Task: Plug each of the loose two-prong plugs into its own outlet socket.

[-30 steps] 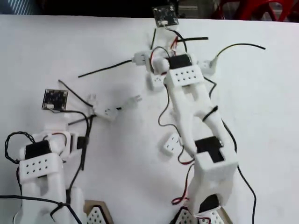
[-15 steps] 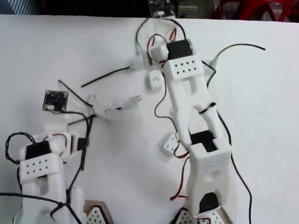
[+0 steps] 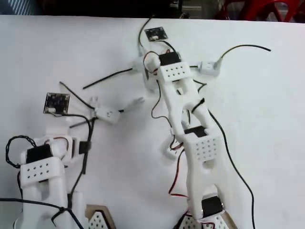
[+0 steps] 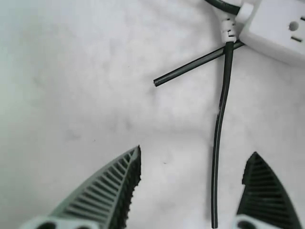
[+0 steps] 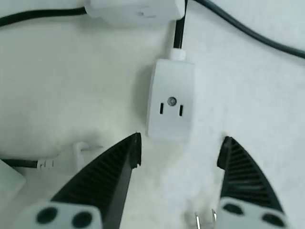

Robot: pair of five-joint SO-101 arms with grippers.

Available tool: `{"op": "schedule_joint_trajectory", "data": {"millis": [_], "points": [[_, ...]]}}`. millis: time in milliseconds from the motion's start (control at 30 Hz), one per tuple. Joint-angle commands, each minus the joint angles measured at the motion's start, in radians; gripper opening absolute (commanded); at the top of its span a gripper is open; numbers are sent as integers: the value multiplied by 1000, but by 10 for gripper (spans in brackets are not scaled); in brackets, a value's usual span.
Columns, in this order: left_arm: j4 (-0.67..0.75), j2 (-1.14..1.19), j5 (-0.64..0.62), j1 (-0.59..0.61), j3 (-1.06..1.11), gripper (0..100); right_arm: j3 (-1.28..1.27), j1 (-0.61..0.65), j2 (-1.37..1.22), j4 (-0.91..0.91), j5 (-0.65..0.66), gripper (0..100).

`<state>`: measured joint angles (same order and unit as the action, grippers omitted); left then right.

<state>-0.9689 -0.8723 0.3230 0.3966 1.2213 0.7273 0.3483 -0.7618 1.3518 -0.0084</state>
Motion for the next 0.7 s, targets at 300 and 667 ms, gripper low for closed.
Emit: {"op": "schedule_joint_trajectory", "data": {"millis": [300, 667], "points": [[21, -27, -6, 7, -5, 335, 14, 18, -117, -191, 2, 258], [21, -27, -8, 7, -5, 335, 14, -45, -39, -119, 63, 19]]}}
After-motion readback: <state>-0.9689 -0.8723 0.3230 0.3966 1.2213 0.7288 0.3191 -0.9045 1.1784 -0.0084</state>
